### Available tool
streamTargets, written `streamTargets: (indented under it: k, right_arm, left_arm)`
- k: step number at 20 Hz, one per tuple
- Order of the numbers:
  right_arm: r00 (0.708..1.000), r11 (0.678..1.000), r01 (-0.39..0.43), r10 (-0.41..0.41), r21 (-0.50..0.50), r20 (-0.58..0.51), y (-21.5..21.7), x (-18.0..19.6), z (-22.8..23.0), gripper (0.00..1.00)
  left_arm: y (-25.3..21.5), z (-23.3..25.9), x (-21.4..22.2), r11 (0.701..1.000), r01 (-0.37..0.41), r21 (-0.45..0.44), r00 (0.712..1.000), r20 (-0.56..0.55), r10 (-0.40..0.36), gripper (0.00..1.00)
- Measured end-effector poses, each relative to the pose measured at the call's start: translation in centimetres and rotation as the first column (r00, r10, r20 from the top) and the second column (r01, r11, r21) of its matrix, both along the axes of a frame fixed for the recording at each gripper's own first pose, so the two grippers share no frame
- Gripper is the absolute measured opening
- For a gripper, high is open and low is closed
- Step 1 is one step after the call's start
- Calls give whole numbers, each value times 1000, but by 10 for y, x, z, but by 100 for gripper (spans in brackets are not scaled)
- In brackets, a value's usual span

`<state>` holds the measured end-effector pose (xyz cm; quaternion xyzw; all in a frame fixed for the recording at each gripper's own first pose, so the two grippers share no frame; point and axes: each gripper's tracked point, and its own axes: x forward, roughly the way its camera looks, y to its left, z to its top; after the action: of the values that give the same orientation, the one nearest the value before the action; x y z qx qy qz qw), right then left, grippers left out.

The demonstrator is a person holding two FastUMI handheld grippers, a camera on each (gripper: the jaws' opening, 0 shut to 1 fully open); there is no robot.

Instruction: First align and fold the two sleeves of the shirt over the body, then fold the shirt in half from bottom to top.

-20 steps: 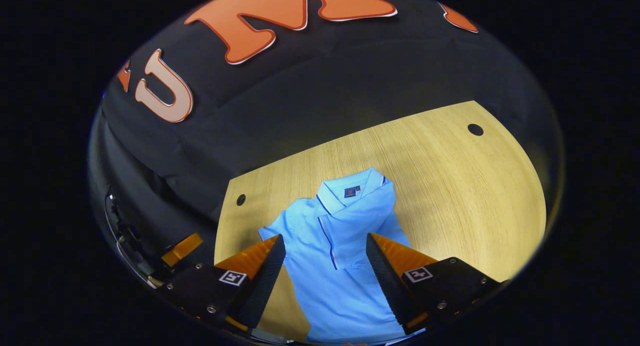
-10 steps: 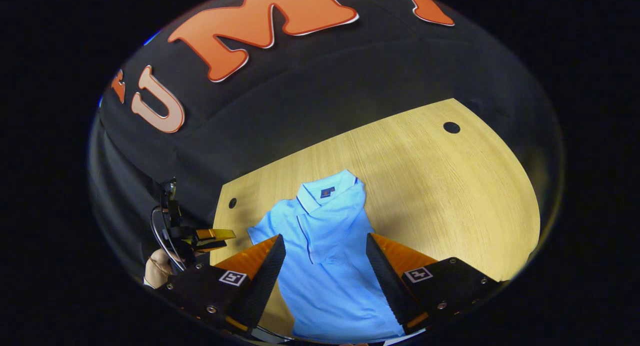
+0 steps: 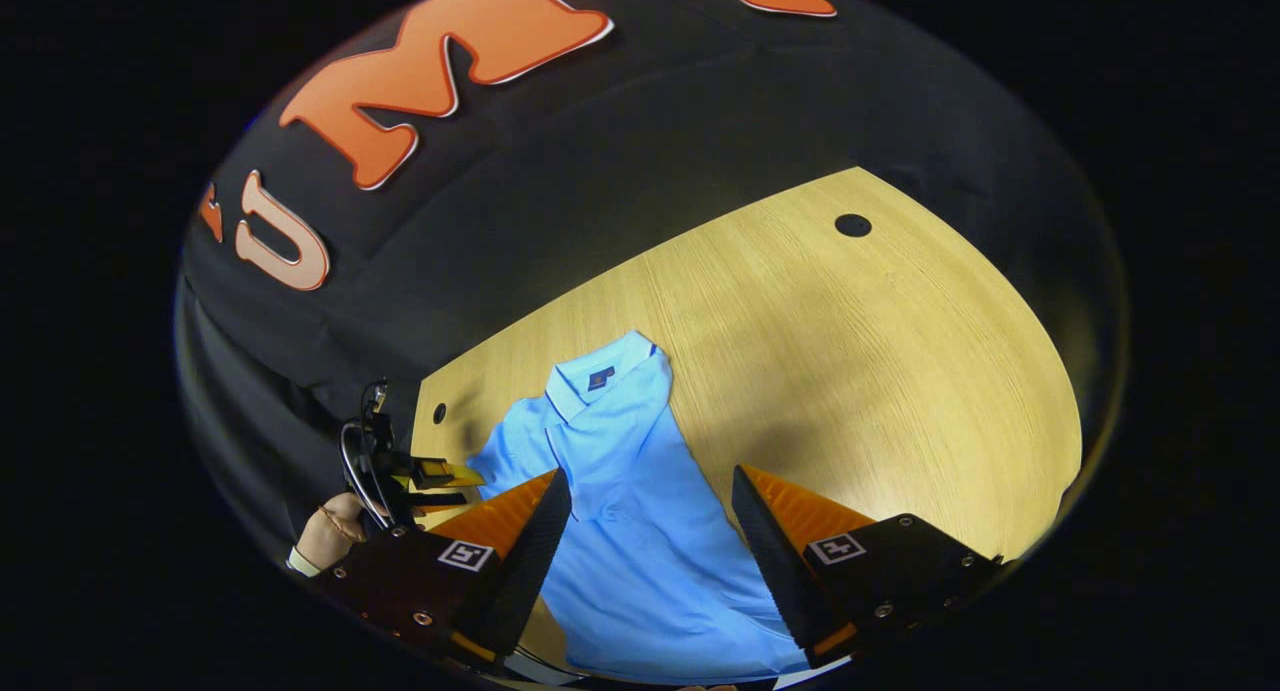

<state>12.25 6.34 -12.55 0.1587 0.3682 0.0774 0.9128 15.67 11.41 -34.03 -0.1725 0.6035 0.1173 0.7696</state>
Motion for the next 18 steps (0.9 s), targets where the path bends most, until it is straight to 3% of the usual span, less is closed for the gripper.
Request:
streamTargets:
  k: [5,8,9,14,16,17,18]
  right_arm:
    - [1000,1000,14,-14,-15,6,-18,1,-3,98]
    - [1000,1000,15,-15,-17,12,-22,2,-2,98]
    - [1000,1000,15,-15,-16,14,-23,2,-2,98]
    - [1000,1000,9,-9,-25,11,-25,2,-4,98]
    - [1000,999,3,-3,-39,16,-27,0,-5,98]
    - [1000,999,3,-3,-45,19,-27,0,-4,99]
    - [1000,999,3,-2,-48,24,-27,0,-4,98]
  left_arm:
    - [-2,-5,-1,995,57,82,998,-39,-54,98]
    - [-5,-5,2,995,49,87,998,-34,-46,99]
    - [-6,-1,4,996,45,83,999,-32,-42,92]
    - [-23,-5,0,995,74,68,996,-53,-70,13]
    - [-23,-8,5,996,57,76,998,-32,-54,13]
    - [-24,-2,5,996,50,78,998,-29,-48,4]
    - [-25,-4,4,996,51,72,999,-24,-49,4]
